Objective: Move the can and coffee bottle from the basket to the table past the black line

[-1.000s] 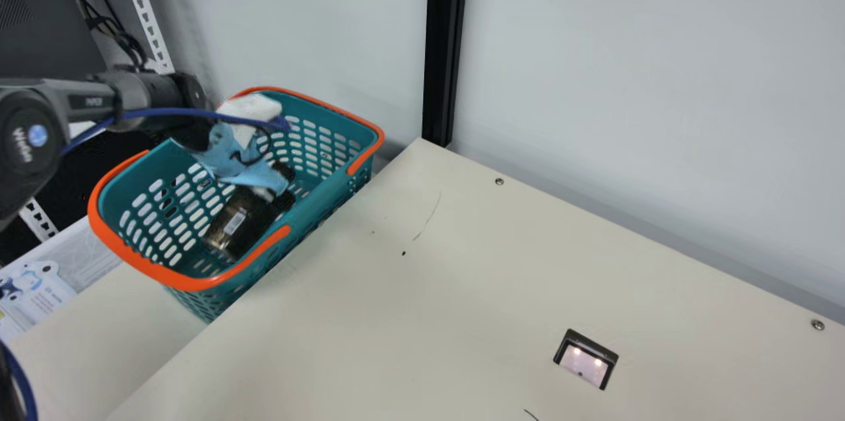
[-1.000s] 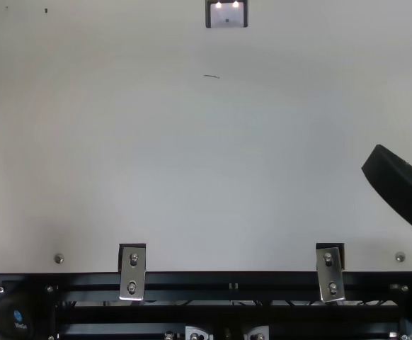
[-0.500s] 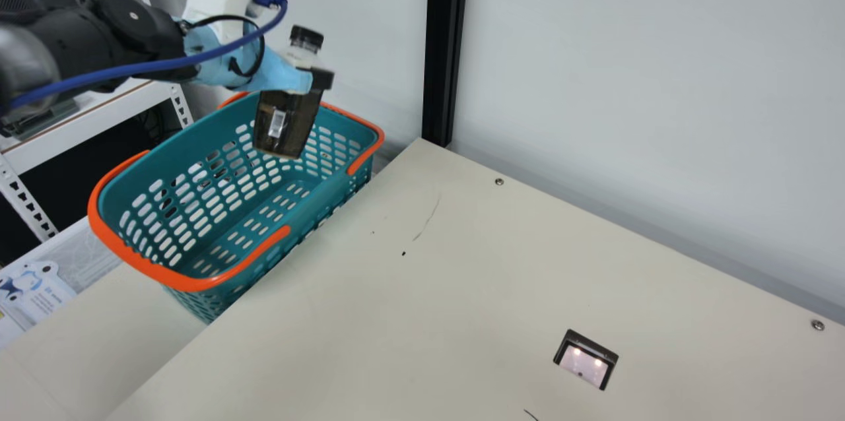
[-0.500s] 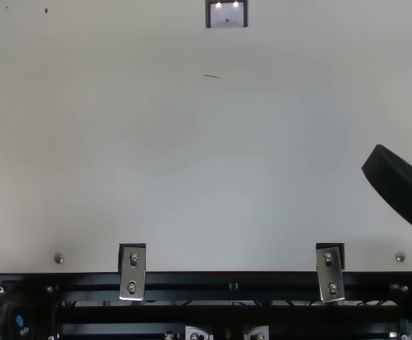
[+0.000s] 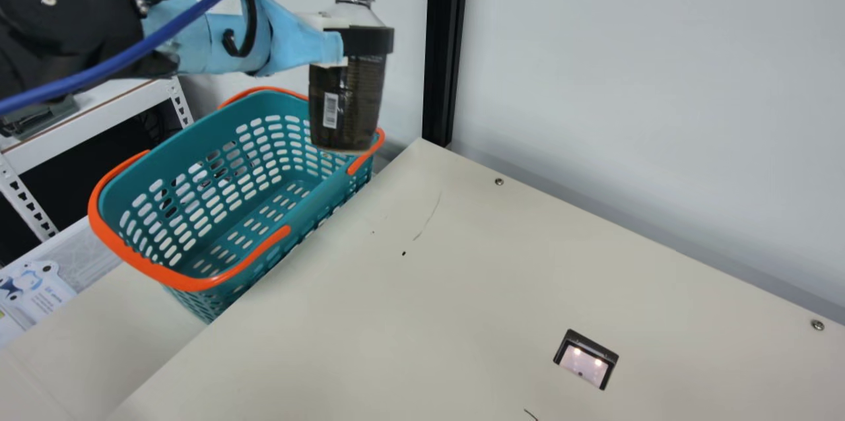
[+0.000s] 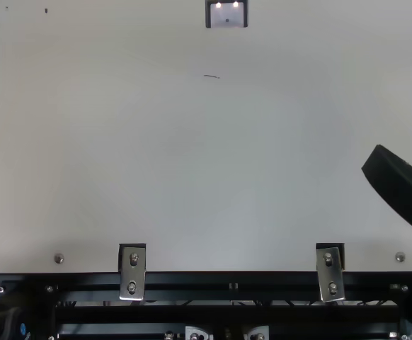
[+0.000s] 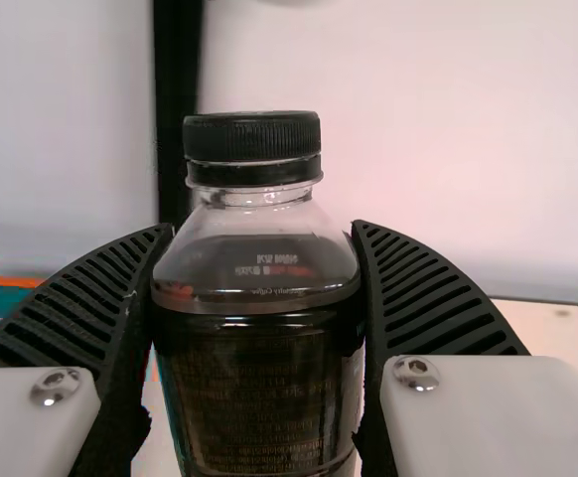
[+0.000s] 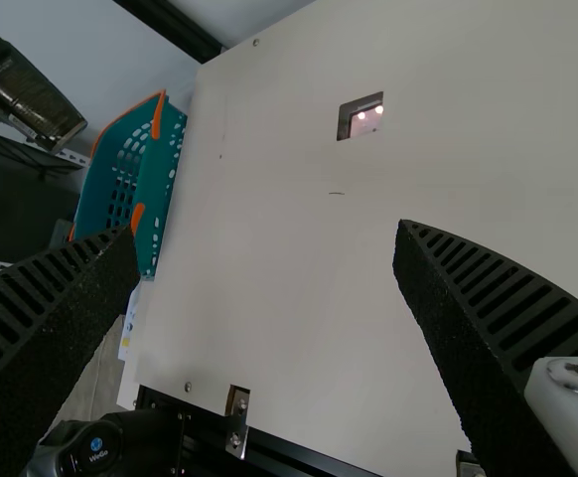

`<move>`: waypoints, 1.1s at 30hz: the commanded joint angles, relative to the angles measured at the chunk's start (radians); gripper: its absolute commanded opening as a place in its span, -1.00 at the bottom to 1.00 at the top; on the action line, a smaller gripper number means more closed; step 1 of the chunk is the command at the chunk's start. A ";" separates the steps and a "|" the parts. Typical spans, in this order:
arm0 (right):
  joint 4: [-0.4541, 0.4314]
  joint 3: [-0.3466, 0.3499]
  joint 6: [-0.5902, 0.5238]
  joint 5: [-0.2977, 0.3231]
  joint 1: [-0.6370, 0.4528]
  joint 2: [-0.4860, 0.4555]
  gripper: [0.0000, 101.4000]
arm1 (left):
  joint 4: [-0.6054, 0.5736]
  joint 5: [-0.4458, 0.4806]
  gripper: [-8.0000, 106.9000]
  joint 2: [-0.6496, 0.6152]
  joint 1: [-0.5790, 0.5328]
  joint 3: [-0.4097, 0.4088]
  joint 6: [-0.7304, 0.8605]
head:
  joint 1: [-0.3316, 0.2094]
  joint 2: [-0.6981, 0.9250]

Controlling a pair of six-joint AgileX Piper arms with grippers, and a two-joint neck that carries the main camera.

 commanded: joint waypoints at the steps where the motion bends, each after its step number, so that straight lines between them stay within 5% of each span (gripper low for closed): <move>1: 0.000 0.000 0.000 0.000 0.000 0.000 1.00 | -0.008 0.030 -0.68 -0.021 -0.031 0.005 -0.081 | -0.030 0.014; 16: 0.000 0.000 0.000 0.000 0.000 0.000 1.00 | -0.073 0.089 -0.68 -0.154 -0.205 0.055 -0.387 | -0.020 -0.016; 33: 0.000 0.000 0.000 0.000 0.000 0.000 1.00 | 0.090 0.033 -0.68 -0.200 -0.464 0.026 -0.719 | -0.031 -0.348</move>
